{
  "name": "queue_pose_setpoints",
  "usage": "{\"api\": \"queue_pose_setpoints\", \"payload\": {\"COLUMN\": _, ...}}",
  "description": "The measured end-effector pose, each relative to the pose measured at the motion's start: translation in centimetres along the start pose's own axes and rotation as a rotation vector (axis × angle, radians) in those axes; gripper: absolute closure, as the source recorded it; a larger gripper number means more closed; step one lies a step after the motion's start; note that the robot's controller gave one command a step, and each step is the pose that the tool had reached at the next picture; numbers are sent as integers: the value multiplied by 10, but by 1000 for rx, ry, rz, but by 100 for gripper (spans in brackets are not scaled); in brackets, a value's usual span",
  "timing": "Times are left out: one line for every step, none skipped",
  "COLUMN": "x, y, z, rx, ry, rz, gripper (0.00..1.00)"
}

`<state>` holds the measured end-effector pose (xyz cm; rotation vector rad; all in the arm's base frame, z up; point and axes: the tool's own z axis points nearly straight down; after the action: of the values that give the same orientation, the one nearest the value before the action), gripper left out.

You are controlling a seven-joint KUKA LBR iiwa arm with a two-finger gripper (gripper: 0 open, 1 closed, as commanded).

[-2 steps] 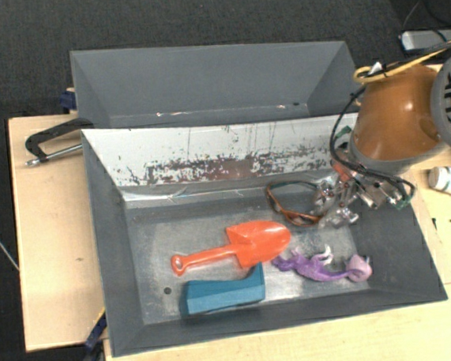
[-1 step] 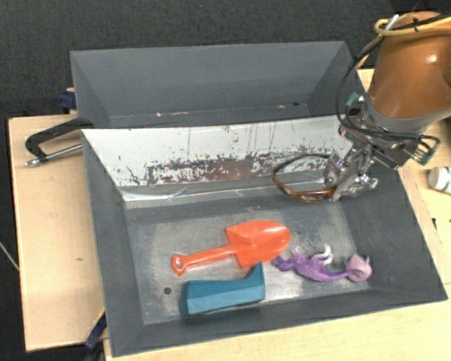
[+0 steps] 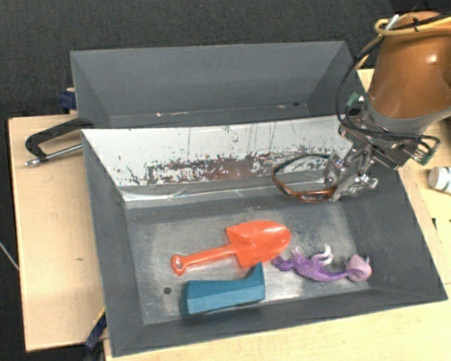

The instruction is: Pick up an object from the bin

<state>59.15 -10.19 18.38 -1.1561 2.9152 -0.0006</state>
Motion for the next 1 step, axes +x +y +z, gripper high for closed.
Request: {"api": "queue_pose_setpoints", "payload": {"x": -3, "y": 4, "z": -21, "rx": -6, "ry": 5, "rz": -128, "gripper": 100}}
